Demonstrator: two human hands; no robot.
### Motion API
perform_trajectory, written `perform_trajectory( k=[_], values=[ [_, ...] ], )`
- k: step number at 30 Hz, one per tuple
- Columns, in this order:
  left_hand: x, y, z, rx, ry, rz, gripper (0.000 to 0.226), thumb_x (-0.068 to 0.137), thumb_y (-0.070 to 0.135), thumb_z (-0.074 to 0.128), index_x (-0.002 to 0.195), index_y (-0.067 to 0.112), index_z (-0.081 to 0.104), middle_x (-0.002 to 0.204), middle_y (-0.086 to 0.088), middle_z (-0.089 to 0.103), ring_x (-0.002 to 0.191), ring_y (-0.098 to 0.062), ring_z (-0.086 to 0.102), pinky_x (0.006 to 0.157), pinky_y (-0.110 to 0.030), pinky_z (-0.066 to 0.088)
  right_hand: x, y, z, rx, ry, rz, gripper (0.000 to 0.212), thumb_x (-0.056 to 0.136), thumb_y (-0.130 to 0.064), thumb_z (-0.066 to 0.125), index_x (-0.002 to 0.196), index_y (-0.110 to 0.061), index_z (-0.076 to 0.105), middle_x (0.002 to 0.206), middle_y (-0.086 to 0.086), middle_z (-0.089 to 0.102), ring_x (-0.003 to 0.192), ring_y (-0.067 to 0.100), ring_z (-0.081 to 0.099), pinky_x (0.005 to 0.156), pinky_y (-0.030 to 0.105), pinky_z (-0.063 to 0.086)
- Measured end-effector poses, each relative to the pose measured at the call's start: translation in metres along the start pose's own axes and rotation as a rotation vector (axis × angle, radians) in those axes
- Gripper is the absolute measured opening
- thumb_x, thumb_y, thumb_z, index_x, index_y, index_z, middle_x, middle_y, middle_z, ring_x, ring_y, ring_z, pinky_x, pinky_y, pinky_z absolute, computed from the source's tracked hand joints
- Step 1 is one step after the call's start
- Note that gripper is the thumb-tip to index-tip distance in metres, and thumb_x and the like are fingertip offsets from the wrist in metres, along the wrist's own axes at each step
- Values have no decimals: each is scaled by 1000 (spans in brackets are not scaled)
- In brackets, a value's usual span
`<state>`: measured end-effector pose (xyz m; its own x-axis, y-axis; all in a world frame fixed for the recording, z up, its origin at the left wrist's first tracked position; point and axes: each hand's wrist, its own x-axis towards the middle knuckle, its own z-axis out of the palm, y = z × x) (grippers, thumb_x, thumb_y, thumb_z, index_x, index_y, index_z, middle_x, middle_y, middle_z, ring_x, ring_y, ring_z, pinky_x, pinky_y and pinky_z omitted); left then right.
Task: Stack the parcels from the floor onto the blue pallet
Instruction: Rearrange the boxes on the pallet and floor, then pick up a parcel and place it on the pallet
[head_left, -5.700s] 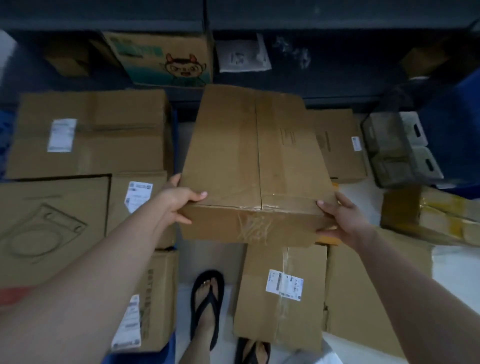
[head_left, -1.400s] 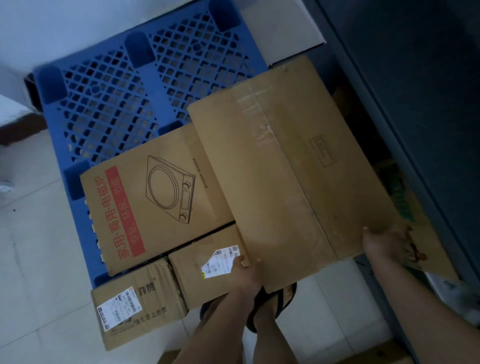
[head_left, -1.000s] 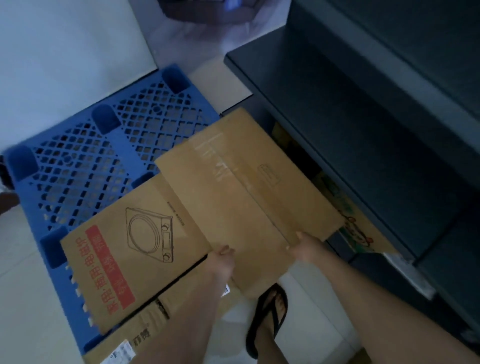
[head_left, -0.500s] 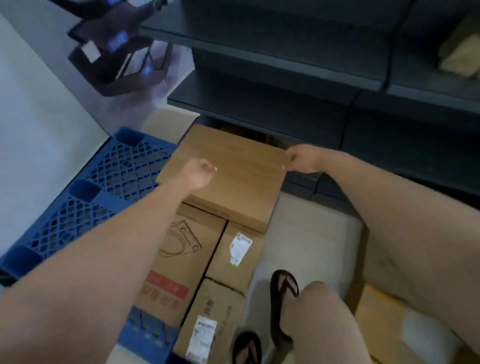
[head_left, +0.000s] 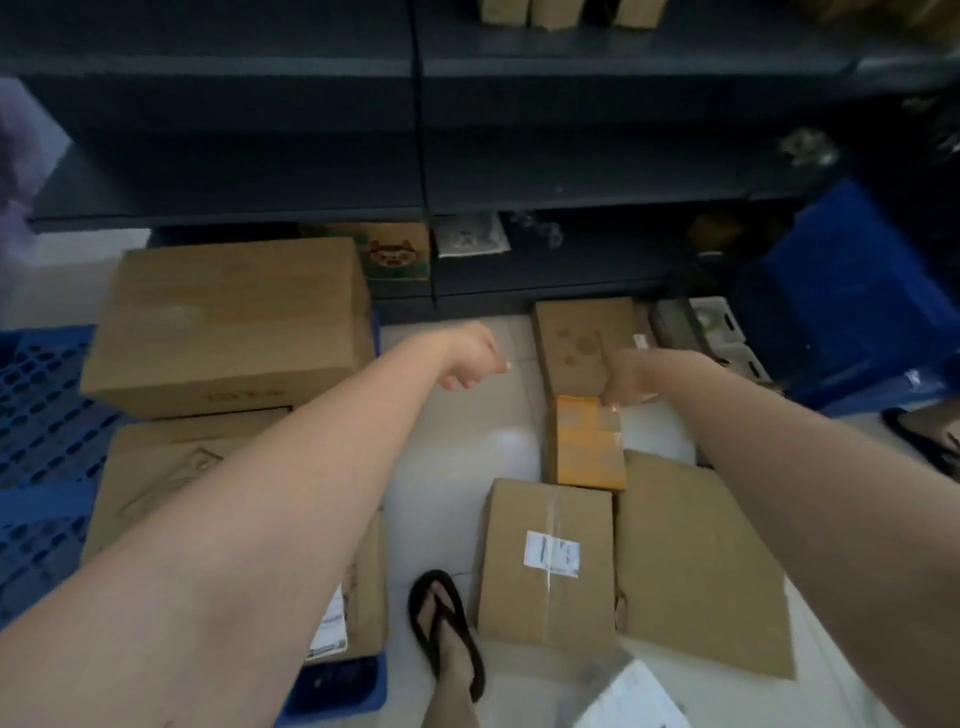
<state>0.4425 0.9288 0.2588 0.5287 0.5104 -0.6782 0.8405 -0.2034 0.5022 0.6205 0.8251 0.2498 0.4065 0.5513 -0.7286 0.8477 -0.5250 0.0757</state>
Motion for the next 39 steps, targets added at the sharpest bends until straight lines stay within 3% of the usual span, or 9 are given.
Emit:
perform_trajectory(
  k=[4,8,12,18,22,28,31,36,39],
  values=[
    [-16,23,76,44,98,3,42,94,32,49,129,8,46,119,-16,57,101,-28,58,81,-36,47,-34,66,60,52,36,-7,55,88,-19,61,139,-8,42,136,14,52,122,30,52,98,38,44],
    [-45,37,171,376,91,34,63,96,27,47,148,4,20,154,-14,27,140,-29,31,108,-30,29,-92,132,157,90,-44,-14,58,87,-15,61,141,-11,40,141,11,47,127,28,48,99,34,42],
    [-66,28,266,550,-85,99,51,94,25,49,140,7,36,147,-13,40,132,-28,42,106,-33,35,-136,203,266,145,-239,123,52,90,-15,58,138,-3,43,140,14,48,125,28,50,100,33,43],
    [-74,-23,368,35,-164,-37,30,90,20,57,117,7,54,104,-10,61,87,-20,57,74,-28,46,-151,231,385,442,-253,257,54,91,-15,56,139,2,37,143,18,43,129,29,45,101,31,40],
    [-59,-79,405,68,-130,-138,46,90,26,57,131,7,46,126,-13,55,111,-27,56,85,-28,44,-127,203,432,610,-214,237,62,90,-26,57,143,-4,33,149,15,37,134,29,38,106,31,36],
    [42,-190,459,-116,96,-263,43,88,17,56,129,5,48,118,-16,57,92,-28,58,79,-31,47,-9,153,514,1220,-147,405,43,85,-27,63,121,-8,51,116,12,50,107,29,50,95,41,47],
    [110,-253,503,-265,120,-372,44,87,15,58,128,5,48,102,-14,56,77,-21,53,77,-34,48,73,141,573,1513,-177,517,38,82,-26,69,112,-9,53,112,9,46,109,31,48,86,44,50],
    [214,-332,571,-608,137,-411,71,84,28,67,144,18,31,141,-6,44,118,-27,49,90,-44,46,193,129,665,1665,-28,567,52,76,-34,75,116,-14,48,112,4,46,109,27,45,90,48,48],
    [252,-350,599,-953,81,-433,53,83,15,68,130,24,45,132,-3,54,109,-28,53,88,-52,43,228,123,700,1802,-50,476,56,79,-33,73,125,-23,44,125,1,44,118,28,41,90,50,50]
  ],
)
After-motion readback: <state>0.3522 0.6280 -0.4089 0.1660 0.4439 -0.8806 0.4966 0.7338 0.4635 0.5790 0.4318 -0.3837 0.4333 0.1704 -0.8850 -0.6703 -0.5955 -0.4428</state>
